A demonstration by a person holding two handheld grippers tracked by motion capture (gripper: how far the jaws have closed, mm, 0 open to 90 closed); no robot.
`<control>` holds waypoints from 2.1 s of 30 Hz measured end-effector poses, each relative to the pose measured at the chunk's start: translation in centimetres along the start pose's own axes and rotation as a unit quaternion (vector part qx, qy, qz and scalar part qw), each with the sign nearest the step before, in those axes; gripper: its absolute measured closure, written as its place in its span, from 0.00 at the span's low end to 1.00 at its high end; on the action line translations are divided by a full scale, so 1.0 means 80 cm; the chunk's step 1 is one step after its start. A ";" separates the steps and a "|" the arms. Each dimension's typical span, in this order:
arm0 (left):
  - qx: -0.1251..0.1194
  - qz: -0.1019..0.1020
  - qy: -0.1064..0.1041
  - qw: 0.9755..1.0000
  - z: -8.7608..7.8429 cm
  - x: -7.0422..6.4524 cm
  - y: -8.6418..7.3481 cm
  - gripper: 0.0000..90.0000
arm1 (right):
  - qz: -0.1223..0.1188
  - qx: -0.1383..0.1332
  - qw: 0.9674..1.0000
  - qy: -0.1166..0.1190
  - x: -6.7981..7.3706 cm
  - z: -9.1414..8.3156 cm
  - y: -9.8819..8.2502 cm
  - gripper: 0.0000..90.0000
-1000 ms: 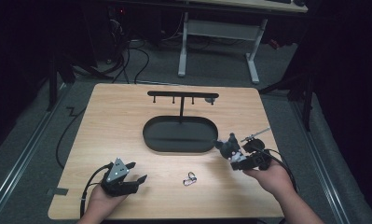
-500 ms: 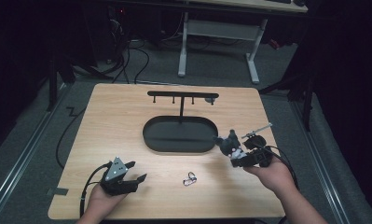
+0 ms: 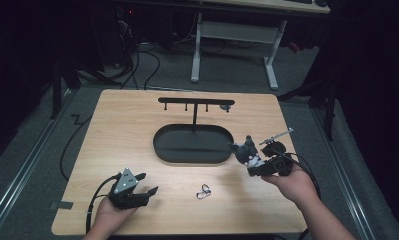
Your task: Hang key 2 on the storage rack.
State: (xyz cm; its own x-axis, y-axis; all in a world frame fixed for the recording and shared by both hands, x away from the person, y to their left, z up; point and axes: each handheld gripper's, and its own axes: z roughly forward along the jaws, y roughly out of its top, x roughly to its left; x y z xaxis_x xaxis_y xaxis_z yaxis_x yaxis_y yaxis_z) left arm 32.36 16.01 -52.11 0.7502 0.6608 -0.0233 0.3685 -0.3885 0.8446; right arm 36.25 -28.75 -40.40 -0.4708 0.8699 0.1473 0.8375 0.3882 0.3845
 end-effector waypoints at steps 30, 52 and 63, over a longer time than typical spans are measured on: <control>-0.004 0.007 -0.006 1.000 -0.002 -0.002 0.002 0.38 | -0.002 -0.025 1.000 0.012 0.009 -0.034 0.058 0.55; -0.009 0.005 -0.005 1.000 -0.005 0.000 0.002 0.38 | -0.001 -0.046 0.999 -0.006 0.012 -0.063 0.109 0.55; -0.008 0.006 -0.006 1.000 -0.004 -0.001 0.002 0.38 | 0.031 -0.062 0.997 -0.019 -0.010 -0.053 0.107 0.55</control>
State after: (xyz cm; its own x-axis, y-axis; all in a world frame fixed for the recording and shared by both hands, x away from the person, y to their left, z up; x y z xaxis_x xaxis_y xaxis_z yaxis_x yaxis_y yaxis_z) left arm 32.21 16.10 -51.78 0.7609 0.6486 -0.0196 0.3511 -0.3861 0.8530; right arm 42.64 -27.45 -33.36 -0.4065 0.9026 0.1415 0.8228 0.2944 0.4861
